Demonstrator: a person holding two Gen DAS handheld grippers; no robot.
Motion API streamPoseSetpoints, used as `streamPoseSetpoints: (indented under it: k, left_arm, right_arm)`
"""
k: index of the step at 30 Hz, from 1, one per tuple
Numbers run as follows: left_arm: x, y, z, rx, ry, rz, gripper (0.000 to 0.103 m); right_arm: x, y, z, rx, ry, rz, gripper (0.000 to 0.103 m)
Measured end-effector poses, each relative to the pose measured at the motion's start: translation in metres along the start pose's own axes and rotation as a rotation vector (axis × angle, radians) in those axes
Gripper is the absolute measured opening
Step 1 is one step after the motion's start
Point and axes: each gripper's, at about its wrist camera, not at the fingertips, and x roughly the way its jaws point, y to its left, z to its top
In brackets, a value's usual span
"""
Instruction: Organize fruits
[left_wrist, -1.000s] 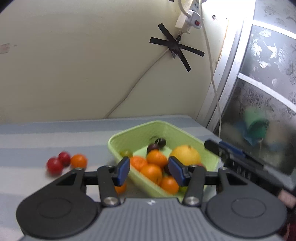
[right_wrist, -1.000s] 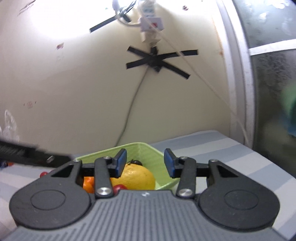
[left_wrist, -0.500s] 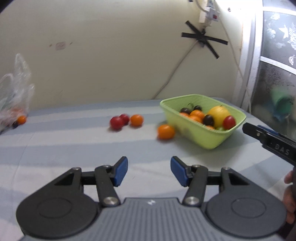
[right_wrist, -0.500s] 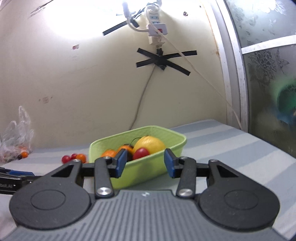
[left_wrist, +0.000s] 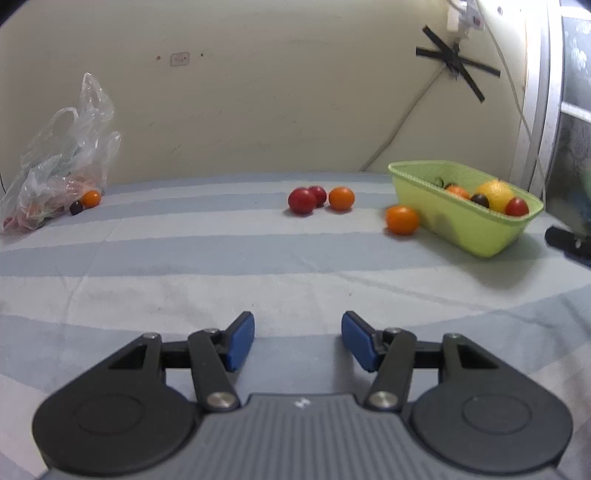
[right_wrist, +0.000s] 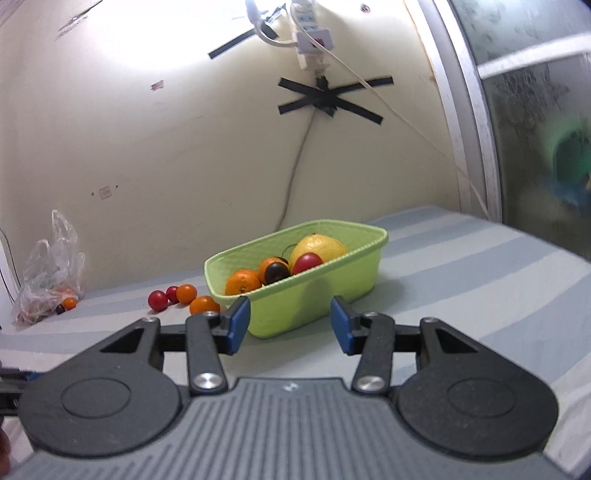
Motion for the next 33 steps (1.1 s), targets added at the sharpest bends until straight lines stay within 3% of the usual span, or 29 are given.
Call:
streamPoseSetpoints:
  k: [12,18,22,33]
  left_arm:
    - [-0.0002,0.0088,-0.0023,-0.060,-0.010,-0.025,0.055]
    - [-0.0005,0.0090,-0.0029,-0.072,-0.012,-0.026,0.061]
    - [-0.0012,0.0099,-0.0039,-0.084,-0.015,-0.023,0.062]
    - [0.0006,0.0022,-0.0042,-0.052,-0.007,0.006,0.062]
  right_arm:
    - [0.0004,-0.0019,-0.0022,0.014,0.015,0.018,0.053]
    - [0.0009,-0.0022,-0.0015,0.013,0.018,0.020,0.055]
    - [-0.0002,-0.0026,-0.0019,0.014,0.010,0.020,0.059]
    - [-0.0026,-0.0021,-0.0027,0.013,0.004,0.039,0.061]
